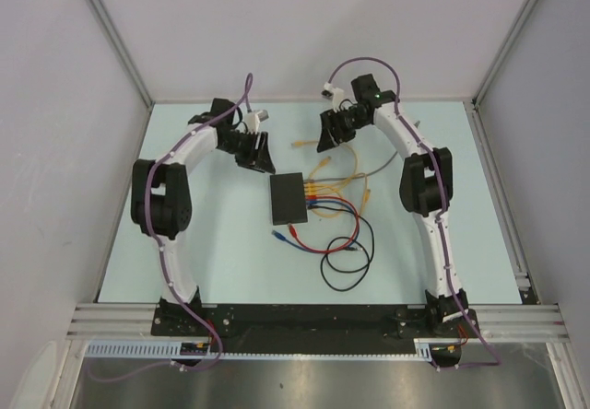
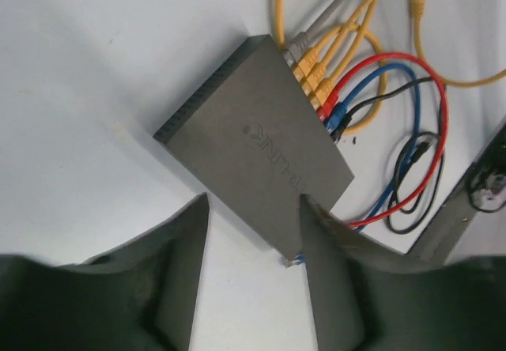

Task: Pull the plug from the switch port

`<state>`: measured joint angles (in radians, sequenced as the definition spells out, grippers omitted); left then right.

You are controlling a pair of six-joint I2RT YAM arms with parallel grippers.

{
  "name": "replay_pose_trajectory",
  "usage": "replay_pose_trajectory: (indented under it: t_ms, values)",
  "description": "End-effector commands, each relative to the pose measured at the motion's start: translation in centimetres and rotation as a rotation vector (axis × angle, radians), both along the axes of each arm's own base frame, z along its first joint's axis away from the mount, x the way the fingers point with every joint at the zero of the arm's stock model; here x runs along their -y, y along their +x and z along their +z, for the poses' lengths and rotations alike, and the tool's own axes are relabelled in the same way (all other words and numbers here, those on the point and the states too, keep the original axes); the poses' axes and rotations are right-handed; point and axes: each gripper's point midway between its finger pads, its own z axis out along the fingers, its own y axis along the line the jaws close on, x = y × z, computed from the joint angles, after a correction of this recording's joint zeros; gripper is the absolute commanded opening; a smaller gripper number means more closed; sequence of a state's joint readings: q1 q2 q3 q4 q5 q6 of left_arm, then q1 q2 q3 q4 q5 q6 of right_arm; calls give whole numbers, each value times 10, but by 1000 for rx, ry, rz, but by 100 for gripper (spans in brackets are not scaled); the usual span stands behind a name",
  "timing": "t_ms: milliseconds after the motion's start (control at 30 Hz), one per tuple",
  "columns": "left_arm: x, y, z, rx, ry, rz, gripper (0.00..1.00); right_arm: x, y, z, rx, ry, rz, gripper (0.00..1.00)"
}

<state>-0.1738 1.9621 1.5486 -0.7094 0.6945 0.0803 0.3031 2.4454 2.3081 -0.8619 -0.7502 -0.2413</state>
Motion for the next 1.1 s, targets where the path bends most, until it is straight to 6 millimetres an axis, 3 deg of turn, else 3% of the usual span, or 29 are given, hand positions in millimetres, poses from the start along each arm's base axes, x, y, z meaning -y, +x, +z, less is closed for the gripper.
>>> replay_pose_trajectory:
  t_ms: [0,33,67,100,167,267,433,533,800,1067]
  values:
    - [5,18,13,12,-61,-79,40,-12,-23,-13,-10,-10,123,65]
    - [7,18,24,-2,-88,-103,33,-14,-25,-14,-11,-9,132,64]
    - [8,17,19,-18,-88,-125,20,-18,-27,-15,-13,-5,142,61]
    - [9,16,10,-57,-95,-131,15,-21,-29,-16,-19,7,152,61]
    - [14,11,8,-104,-138,-138,6,-25,-31,-17,-37,24,154,60]
    - [17,4,0,-132,-160,-121,4,-30,-35,-26,-81,48,159,61]
    - [13,-5,-14,-173,-129,-109,10,-41,-47,-42,-149,66,175,61]
    - [10,-7,-19,-187,-110,-101,23,-44,-50,-50,-167,70,183,61]
    - [2,-12,-40,-225,-41,-65,27,-48,-56,-66,-220,76,184,57]
    - [1,-11,-57,-261,-9,-61,42,-45,-62,-79,-267,77,185,56]
